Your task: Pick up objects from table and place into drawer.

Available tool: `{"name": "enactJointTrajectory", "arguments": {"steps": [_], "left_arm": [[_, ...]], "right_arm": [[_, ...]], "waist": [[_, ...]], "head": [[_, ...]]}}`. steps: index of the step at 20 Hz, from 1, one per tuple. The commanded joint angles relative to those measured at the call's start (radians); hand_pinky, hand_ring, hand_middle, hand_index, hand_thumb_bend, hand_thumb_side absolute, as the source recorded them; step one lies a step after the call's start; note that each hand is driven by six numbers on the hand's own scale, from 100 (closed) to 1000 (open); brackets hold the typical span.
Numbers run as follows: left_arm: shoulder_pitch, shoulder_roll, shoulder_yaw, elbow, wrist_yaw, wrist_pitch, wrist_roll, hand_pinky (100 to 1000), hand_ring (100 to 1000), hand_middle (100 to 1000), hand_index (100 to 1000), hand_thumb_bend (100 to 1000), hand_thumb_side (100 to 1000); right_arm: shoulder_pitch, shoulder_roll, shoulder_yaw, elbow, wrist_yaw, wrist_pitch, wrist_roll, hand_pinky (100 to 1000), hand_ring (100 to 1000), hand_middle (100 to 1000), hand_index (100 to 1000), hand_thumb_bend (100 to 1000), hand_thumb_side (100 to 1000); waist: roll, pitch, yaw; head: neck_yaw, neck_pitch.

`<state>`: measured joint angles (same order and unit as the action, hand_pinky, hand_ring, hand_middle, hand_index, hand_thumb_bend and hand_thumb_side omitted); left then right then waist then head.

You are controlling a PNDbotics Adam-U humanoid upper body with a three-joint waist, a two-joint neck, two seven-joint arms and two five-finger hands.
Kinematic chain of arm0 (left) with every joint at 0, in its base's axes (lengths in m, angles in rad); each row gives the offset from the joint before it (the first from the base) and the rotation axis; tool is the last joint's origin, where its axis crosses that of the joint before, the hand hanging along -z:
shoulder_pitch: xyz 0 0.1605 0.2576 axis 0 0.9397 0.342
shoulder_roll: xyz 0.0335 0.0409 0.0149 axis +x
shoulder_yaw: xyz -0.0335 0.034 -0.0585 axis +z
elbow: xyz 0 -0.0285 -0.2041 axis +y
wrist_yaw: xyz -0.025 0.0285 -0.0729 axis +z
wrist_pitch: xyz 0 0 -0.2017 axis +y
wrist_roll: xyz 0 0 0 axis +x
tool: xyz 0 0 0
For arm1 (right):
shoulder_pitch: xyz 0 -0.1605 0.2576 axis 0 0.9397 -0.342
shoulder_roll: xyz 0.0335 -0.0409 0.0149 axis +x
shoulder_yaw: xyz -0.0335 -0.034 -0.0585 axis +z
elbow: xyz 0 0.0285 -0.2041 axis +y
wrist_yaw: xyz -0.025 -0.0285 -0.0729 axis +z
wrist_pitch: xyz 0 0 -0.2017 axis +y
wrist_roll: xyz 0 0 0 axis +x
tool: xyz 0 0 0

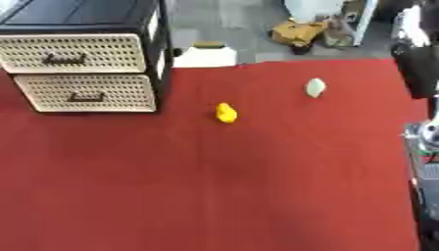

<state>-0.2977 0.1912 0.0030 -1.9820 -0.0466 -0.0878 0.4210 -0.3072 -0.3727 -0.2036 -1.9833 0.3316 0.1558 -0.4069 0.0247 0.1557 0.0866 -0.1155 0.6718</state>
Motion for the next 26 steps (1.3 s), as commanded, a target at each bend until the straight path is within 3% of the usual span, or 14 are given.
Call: {"name": "enactJointTrajectory", "arguments": {"steps": [1,8,18,26], "left_arm": [[-0.005,0.005,0.006,-0.018,-0.004,0.003,0.000,295,394,457,660,100,1000],[-0.024,0.046,0.007,-0.018,-0.014,0.001,0.003,288,391,457,668,100,1000],[-0.145,0.281,-0.009,-0.018,-0.173,0.117,-0.049,210,326,414,702,100,1000],[-0.196,0.447,-0.048,-0.018,-0.281,0.199,-0.145,109,223,308,723,100,1000]], "right_arm": [[-0.008,-0.015,-0.010,-0.017,-0.004,-0.001,0.002,574,579,488,748,226,659],[-0.009,-0.019,-0.009,-0.017,-0.004,-0.002,0.002,574,579,488,748,225,658],[-0.019,-0.037,-0.003,-0.017,-0.004,-0.005,0.004,574,580,492,751,225,658],[-0.032,-0.053,0.001,-0.017,-0.006,-0.008,-0.004,574,580,493,751,224,658]], "waist": [[-0.001,-0.009,-0.001],[0.000,-0.010,-0.002],[0.015,-0.002,-0.006],[0.027,0.016,-0.009]], "head": [[0.001,-0.001],[0.007,-0.027],[0.009,-0.022],[0.014,-0.021]]}}
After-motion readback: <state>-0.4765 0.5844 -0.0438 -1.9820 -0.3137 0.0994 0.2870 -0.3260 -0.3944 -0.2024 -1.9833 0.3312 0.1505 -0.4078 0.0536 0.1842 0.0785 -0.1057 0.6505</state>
